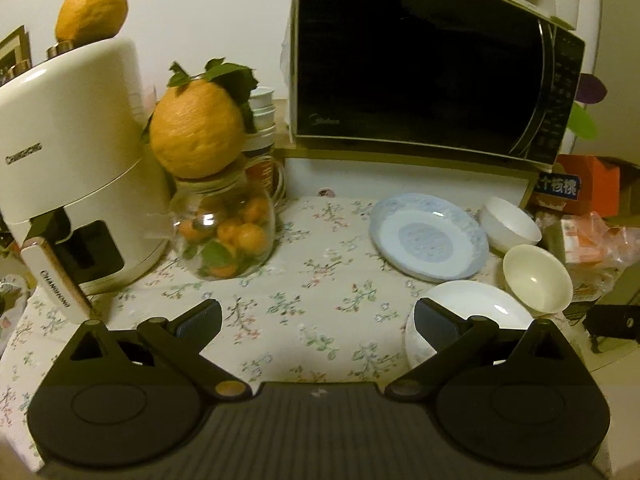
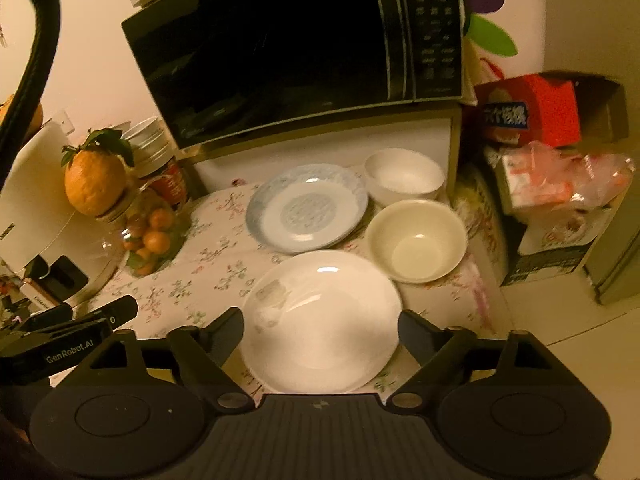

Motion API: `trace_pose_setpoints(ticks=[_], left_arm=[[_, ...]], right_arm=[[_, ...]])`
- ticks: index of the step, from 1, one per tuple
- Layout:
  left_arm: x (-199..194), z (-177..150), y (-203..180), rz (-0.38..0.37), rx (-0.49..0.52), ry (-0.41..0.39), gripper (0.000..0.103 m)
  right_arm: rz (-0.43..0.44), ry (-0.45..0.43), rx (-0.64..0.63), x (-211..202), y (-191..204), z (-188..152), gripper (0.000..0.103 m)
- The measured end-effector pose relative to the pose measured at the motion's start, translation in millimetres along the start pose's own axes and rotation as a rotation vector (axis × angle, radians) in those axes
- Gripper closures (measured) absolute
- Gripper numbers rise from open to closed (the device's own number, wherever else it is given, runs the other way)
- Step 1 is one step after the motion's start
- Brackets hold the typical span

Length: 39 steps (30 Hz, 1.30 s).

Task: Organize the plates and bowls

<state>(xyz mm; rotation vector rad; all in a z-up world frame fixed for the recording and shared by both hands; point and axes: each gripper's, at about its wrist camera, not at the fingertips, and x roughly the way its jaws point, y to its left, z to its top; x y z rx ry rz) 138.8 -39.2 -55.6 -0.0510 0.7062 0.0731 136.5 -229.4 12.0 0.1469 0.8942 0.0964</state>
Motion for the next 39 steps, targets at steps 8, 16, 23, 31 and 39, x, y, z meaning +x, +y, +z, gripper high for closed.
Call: trace_pose_setpoints(ticks=[8, 16, 23, 31, 39], left_arm=[[15.2, 11.1, -9.9, -0.003, -0.010, 0.011, 0.000], [56.5, 28.6, -17.7, 0.023, 0.005, 0.038, 0.000], [106.4, 43.5, -18.9, -0.041, -0.071, 0.060, 0.001], [151.2, 46.7, -32.5, -0.085, -0.109, 0.109, 0.007], [186.8, 42.7, -27.1, -0.133, -0.210, 0.154, 0.022]], right_arm=[[-0.063, -0.005, 0.011, 7.6, -10.1, 8.6, 0.013], [-0.039, 0.010, 0.025, 40.6, -8.2, 32.2, 0.012], [0.015, 0.032, 0.162, 93.0, -12.1, 56.8, 0.012], [0.050, 0.056, 0.243, 140.3, -7.2, 68.1, 0.014], [0.020, 0.079, 0.278, 176.2, -6.8, 76.1, 0.021]])
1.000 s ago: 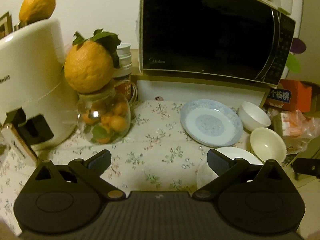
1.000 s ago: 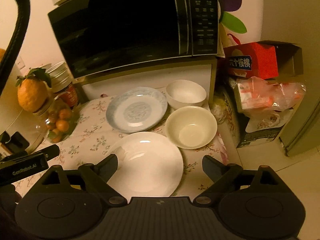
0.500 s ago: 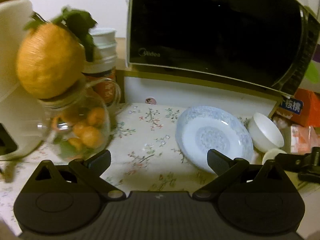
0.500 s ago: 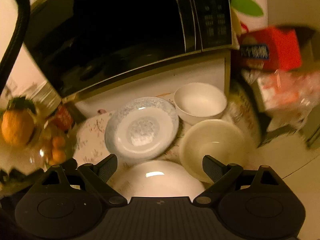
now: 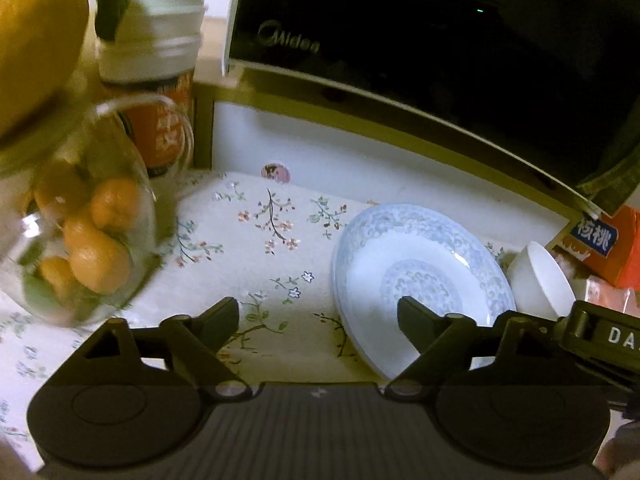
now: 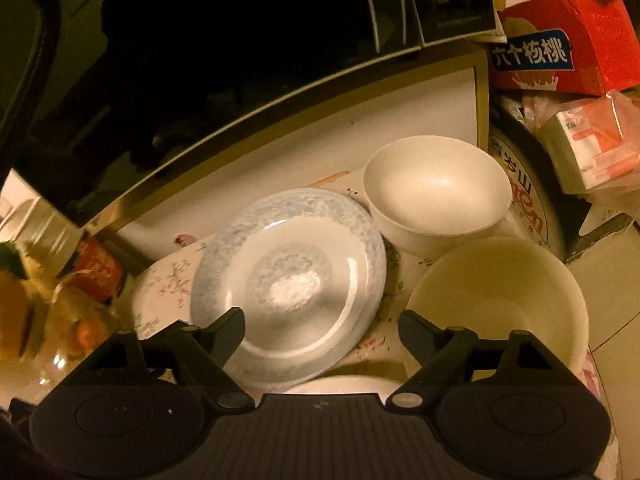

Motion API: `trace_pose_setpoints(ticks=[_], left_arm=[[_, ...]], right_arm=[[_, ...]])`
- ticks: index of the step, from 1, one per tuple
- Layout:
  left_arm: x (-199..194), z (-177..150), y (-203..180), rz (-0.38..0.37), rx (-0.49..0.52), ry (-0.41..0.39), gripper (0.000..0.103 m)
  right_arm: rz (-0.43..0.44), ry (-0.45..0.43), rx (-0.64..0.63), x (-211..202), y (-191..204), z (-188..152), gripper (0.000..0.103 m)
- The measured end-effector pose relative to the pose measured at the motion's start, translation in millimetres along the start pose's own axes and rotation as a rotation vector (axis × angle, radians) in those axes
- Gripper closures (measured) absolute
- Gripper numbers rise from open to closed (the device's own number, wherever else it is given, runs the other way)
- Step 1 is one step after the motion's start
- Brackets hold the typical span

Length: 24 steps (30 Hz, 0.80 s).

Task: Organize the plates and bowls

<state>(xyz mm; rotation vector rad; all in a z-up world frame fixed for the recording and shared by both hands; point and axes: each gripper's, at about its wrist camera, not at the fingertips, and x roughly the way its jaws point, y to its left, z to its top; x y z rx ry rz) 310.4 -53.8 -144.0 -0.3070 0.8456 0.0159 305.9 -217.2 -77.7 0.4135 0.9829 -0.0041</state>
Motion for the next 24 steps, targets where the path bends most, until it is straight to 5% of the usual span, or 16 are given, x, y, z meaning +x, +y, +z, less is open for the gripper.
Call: trace_pose_setpoints(ticks=[12, 19, 24], left_arm=[[23.3, 3.8, 10.4, -0.058, -0.039, 0.046, 0.032], [33.1, 2.4, 11.5, -0.080, -0.046, 0.043, 0.052], [39.4, 1.4, 7.9, -0.106, -0.037, 0.051, 0.087]], right_arm=[[-0.015, -0.013, 0.006, 15.1, 1.0, 9.5, 0.030], [-0.051, 0.016, -0.010, 20.7, 2.8, 6.5, 0.035], [-0.067, 0.029, -0.036, 24.5, 6.5, 2.7, 0.037]])
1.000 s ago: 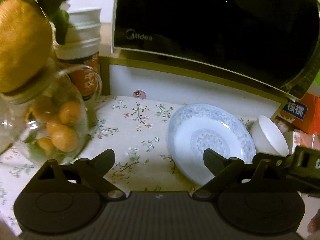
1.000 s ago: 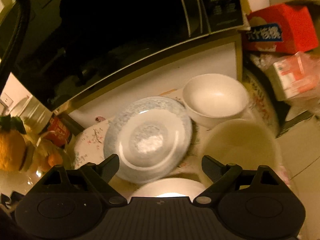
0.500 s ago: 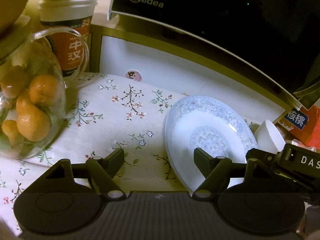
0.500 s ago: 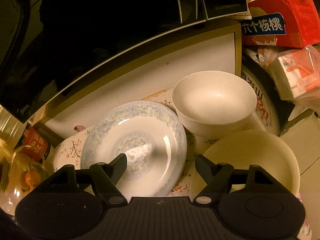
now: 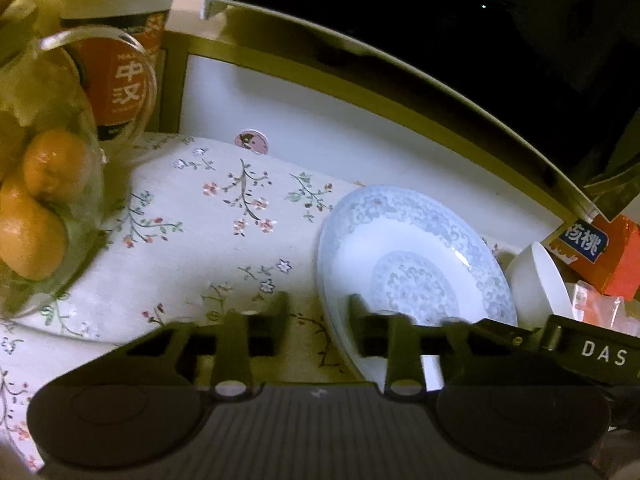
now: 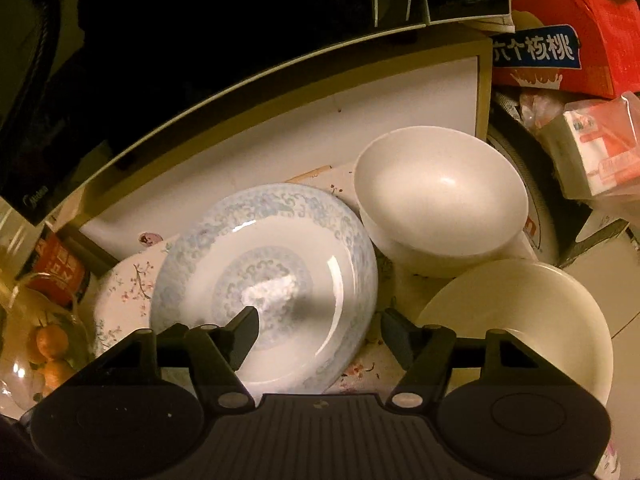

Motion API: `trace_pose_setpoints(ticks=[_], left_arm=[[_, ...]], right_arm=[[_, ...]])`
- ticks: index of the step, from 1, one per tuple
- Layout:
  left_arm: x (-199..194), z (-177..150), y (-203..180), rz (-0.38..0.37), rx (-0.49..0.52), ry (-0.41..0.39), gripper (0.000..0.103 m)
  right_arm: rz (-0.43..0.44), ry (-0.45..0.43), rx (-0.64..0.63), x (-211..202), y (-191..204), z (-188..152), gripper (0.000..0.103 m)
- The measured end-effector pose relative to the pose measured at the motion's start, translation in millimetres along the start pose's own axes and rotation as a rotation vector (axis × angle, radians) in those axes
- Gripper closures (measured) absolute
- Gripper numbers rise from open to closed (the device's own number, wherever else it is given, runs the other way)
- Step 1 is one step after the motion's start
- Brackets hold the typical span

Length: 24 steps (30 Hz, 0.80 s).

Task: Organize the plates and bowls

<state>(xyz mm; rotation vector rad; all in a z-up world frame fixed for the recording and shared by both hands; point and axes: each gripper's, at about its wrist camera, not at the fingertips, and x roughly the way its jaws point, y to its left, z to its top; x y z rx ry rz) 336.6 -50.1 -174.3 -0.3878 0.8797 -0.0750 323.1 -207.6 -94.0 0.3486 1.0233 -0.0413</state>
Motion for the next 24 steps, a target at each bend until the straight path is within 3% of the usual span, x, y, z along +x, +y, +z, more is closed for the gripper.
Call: trace_pose_setpoints(ticks=[3, 9, 15, 24], left_arm=[[1.2, -0.8, 0.4, -0.030, -0.011, 0.002, 0.094], [1.3, 0.7, 1.9, -0.039, -0.014, 0.014, 0.094], [-3.2, 3.2, 2.9, -0.029, -0.024, 0.022, 0.095], [-12.8, 8.8, 15.2, -0.001, -0.057, 0.020, 0.096]], right_arm=[[-0.002, 0.014, -0.009, 3.6, 3.2, -4.2, 0.037], [0.005, 0.050, 0.010, 12.9, 4.0, -12.6, 0.047], [0.018, 0.044, 0.034, 11.1, 3.9, -14.1, 0.048], [0.045, 0.047, 0.033, 13.8, 4.3, -17.2, 0.068]])
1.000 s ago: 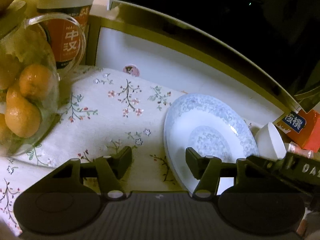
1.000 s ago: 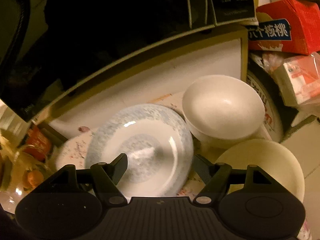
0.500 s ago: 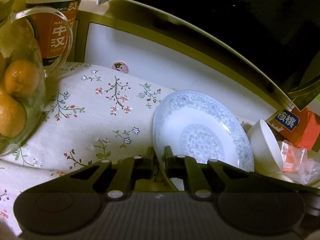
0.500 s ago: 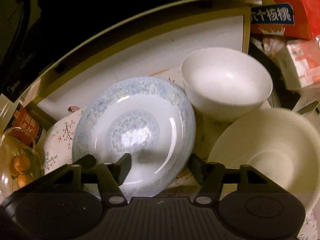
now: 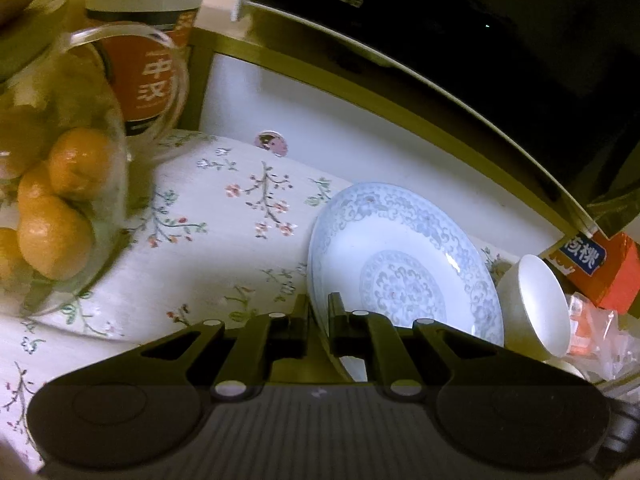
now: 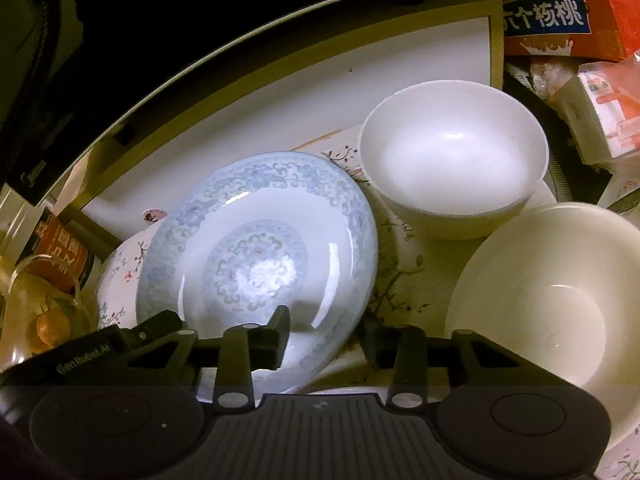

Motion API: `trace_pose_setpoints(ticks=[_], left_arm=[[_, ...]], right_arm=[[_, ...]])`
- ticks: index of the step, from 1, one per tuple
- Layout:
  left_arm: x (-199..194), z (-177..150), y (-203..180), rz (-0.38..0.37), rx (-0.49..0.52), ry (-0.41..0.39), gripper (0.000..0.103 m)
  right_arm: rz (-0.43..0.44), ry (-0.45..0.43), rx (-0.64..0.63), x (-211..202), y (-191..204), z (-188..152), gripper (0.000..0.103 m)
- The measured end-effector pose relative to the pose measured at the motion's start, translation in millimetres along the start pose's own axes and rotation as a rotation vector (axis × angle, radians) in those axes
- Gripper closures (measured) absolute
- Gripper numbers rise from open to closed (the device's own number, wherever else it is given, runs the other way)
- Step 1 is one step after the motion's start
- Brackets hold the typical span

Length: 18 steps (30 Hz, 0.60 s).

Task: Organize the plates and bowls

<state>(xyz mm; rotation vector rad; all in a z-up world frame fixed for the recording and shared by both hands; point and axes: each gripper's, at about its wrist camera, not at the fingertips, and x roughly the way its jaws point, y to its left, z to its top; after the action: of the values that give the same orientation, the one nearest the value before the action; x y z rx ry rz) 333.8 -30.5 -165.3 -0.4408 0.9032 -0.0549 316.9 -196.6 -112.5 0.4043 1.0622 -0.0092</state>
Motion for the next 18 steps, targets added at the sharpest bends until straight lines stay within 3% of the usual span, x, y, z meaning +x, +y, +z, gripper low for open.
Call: trace_pose_setpoints(ticks=[18], left_arm=[[1.0, -0.3, 3.1, 0.013, 0.029, -0.004, 0.096]], right_arm=[[0.001, -0.013, -0.022, -0.7, 8.1, -10.0, 0.075]])
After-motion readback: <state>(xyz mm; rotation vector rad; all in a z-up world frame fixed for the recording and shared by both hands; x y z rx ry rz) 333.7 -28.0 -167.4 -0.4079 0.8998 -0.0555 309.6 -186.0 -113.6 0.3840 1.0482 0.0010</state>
